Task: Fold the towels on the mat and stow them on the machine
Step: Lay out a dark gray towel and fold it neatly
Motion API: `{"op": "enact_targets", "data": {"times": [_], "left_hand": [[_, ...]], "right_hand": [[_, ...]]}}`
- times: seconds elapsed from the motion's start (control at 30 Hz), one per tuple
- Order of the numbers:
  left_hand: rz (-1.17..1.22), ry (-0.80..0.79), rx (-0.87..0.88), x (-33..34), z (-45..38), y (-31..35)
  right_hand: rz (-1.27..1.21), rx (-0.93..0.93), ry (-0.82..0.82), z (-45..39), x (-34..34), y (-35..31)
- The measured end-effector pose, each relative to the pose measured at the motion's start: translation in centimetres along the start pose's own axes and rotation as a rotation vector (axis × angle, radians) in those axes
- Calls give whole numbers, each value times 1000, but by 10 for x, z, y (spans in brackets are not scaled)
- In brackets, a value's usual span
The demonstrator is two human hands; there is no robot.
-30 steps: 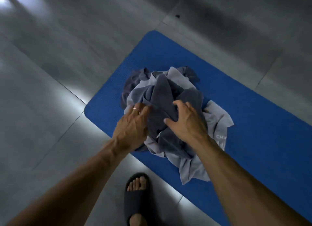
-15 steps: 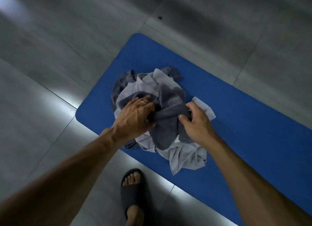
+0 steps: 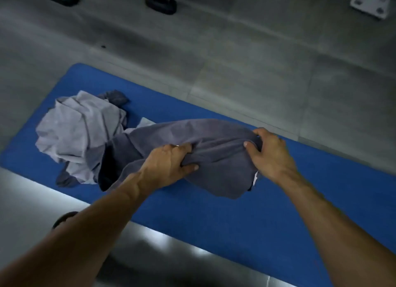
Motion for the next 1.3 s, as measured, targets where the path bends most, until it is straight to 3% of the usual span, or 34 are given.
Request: {"op": "enact_targets", "data": {"times": [0.13, 0.23, 0.3, 0.4, 0.47, 0.53, 0.63, 0.73, 0.83, 0.93, 1.0, 1.1, 1.2, 1.3], "left_hand": [[-115, 56, 19, 74, -51, 101], [-141, -16, 74, 152, -86, 142], [-149, -93, 79, 206, -108, 153], [-185, -161, 142, 275, -141, 151], [-231, -194, 185, 309, -157, 141], [-262, -173, 228, 327, -171, 133], [-420, 46, 340, 333, -199, 132], [-511, -63, 275, 342, -238, 144], [-571, -236, 187, 357, -268, 165], [-578, -164, 165, 363, -284, 183], [-367, -81, 167, 358, -289, 192], [93, -107, 132, 343, -292, 214], [175, -53, 126, 331, -307, 244], [176, 94, 185, 325, -331, 281]], "right_hand": [[217, -13, 95, 26, -32, 108], [324, 33, 73, 28, -10, 193], [332, 82, 22, 22, 17, 246], [380, 131, -182, 4, 70, 314], [384, 105, -314, -4, 103, 347], [330, 55, -339, -9, 123, 372], [375, 26, -126, -17, 121, 410], [368, 197, 64, -31, 98, 458], [409, 321, -137, -46, 85, 499], [373, 193, -145, -58, 76, 516], [143, 124, -41, -56, 63, 522], [-296, 198, 155, -33, 36, 541], [-505, 295, 269, -1, 16, 573], [-430, 391, 369, 27, -7, 611]]}}
Point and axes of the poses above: each hand's wrist, its own z-axis away from the middle knuckle, its own x-axis out of the palm, y = z × x, the point moved 3 cm from there along -z, towards the middle knuckle, and after that the axes turned 13 degrees about -y, right-handed, at the moved point
